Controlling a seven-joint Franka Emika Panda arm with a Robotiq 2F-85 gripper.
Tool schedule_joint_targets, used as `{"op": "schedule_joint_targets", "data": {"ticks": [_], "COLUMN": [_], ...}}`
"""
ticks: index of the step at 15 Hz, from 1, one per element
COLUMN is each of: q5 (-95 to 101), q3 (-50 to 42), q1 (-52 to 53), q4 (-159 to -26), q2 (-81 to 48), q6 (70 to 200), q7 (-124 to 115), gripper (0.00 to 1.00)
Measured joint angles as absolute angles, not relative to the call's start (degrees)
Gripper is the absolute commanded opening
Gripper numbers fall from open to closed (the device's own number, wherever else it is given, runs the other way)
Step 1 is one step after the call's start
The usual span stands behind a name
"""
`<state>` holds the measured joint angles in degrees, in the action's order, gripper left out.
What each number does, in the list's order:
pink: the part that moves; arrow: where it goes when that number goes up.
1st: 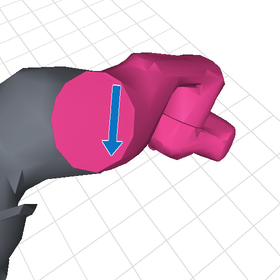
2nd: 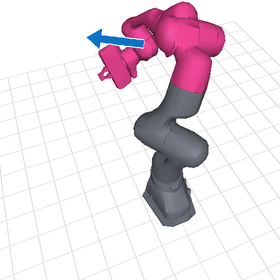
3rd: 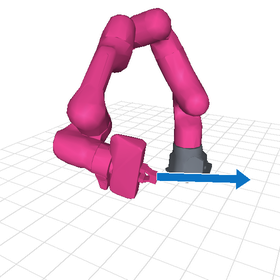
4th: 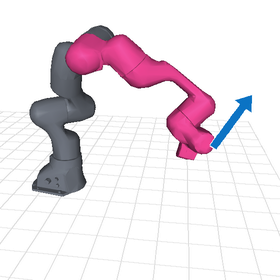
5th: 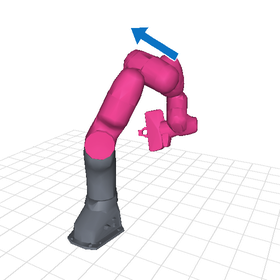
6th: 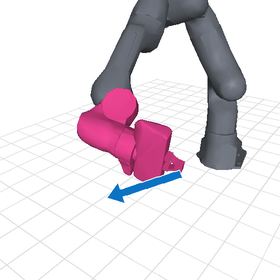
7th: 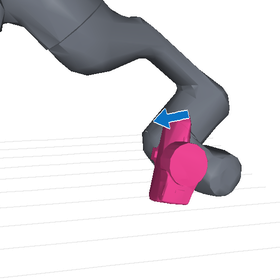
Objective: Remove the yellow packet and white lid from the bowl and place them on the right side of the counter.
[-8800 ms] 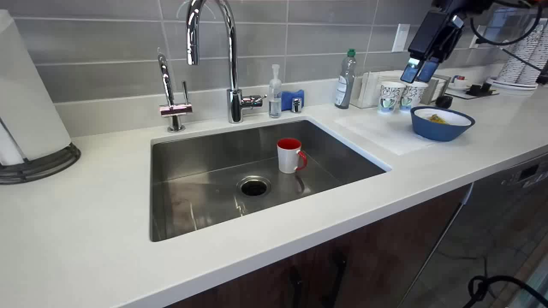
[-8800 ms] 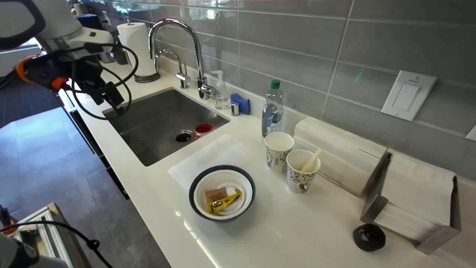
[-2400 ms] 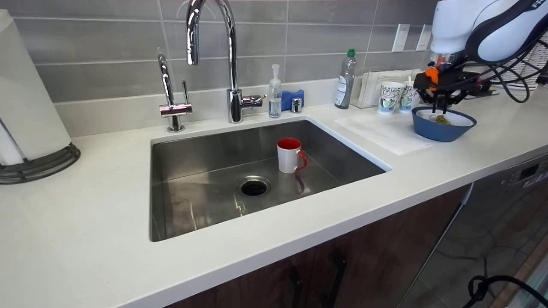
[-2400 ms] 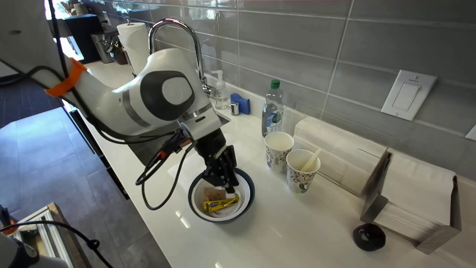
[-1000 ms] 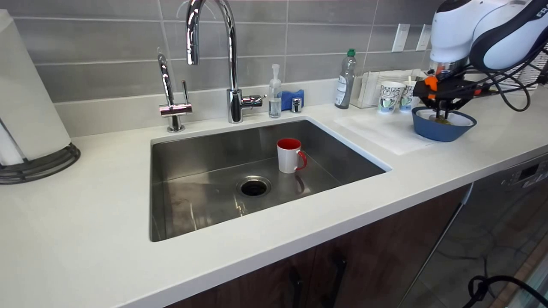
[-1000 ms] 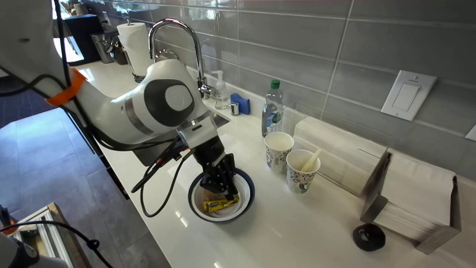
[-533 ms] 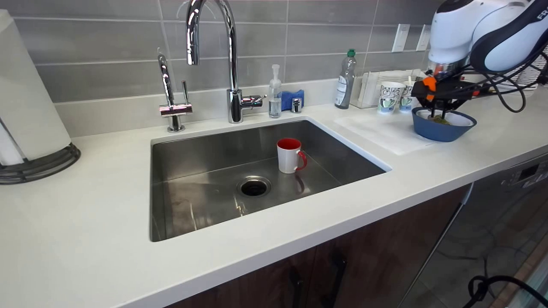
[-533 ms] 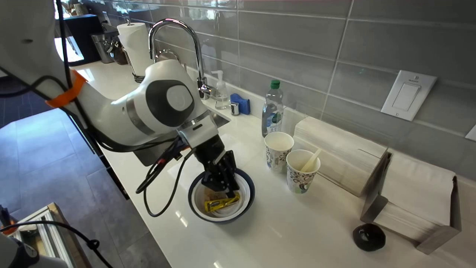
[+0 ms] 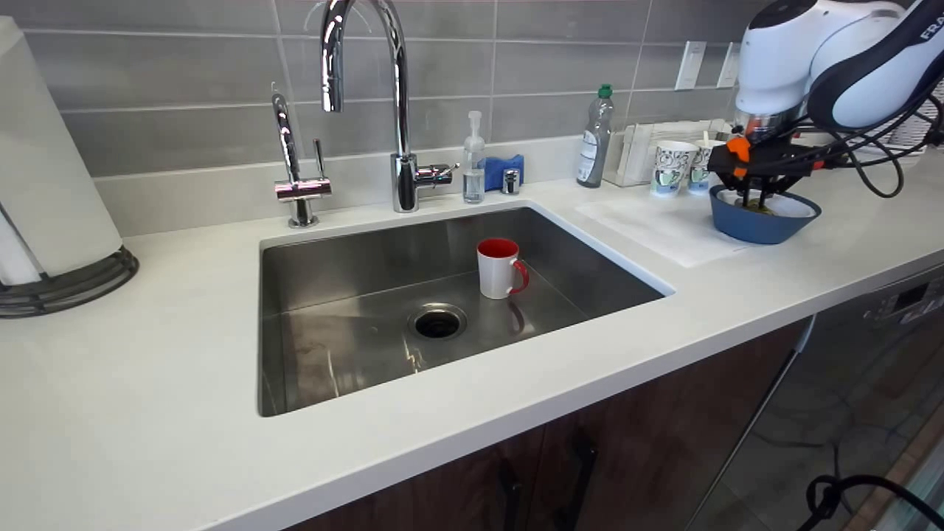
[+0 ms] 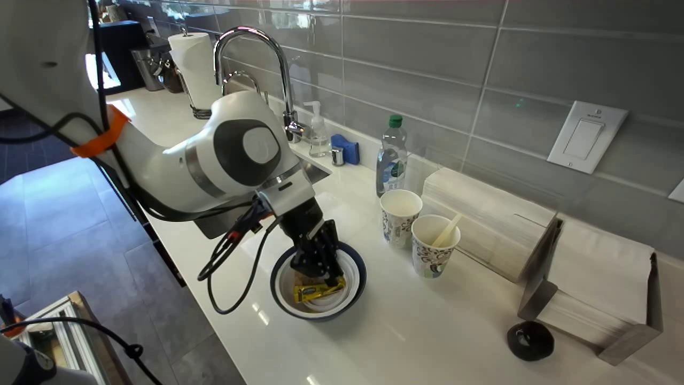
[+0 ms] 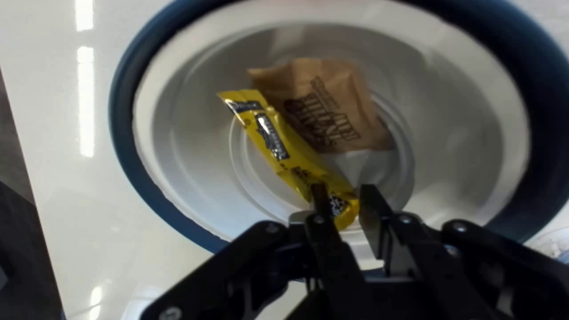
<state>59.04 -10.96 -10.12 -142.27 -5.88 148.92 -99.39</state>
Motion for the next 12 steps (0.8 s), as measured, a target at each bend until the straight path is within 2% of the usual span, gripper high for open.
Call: {"op": "schedule_joint_targets", "data": {"ticks": [2, 12], "q5": [59.09, 62.10], "q3": [-10.96, -10.93], "q1": [-10.12, -10.08], "q4": [-142.26, -142.33], "q2": [-5.96, -4.98], "q6": [148.92, 148.92], "q7": [-99.39, -100.93], "gripper": [0.00, 0.00]}}
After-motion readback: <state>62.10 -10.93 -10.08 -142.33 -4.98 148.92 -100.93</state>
